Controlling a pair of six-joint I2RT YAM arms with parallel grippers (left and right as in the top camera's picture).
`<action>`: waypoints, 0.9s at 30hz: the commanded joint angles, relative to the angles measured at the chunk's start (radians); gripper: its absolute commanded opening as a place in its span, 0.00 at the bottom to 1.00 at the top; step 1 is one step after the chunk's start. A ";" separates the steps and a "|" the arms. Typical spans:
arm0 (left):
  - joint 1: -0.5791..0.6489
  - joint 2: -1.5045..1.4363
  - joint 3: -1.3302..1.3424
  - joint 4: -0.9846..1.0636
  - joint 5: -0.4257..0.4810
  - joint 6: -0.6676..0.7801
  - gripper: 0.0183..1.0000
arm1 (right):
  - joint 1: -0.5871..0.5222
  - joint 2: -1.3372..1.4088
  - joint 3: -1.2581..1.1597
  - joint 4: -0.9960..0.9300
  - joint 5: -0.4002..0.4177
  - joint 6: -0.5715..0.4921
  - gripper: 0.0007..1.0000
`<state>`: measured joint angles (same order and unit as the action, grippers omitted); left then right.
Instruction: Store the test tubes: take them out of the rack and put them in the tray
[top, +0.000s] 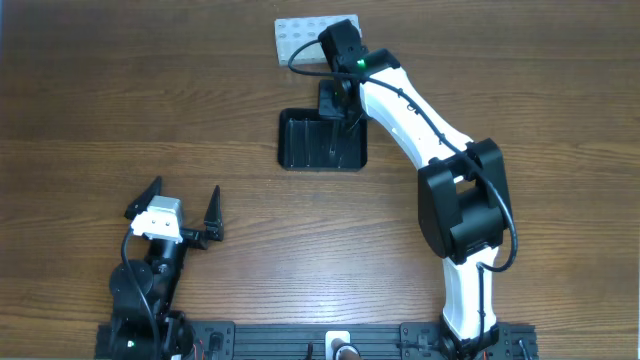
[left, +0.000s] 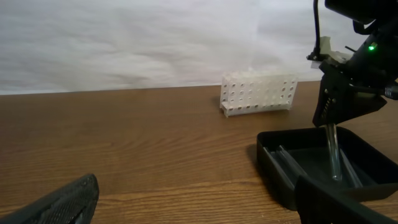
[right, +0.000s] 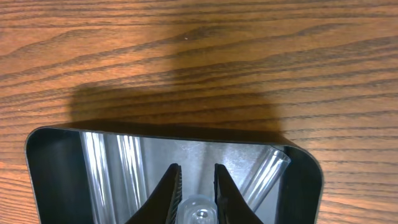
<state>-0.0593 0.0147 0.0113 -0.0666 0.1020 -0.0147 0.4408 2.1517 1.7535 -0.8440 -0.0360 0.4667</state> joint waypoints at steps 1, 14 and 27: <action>0.005 -0.009 -0.005 -0.002 0.013 0.014 1.00 | 0.019 -0.012 -0.016 0.002 0.014 0.018 0.01; 0.005 -0.009 -0.005 -0.002 0.013 0.014 1.00 | 0.019 -0.010 -0.065 0.008 0.072 0.072 0.05; 0.005 -0.009 -0.005 -0.002 0.013 0.014 1.00 | 0.037 -0.006 -0.065 0.026 0.083 0.066 0.27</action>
<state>-0.0593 0.0147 0.0113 -0.0669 0.1017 -0.0147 0.4614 2.1517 1.7012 -0.8223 0.0238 0.5266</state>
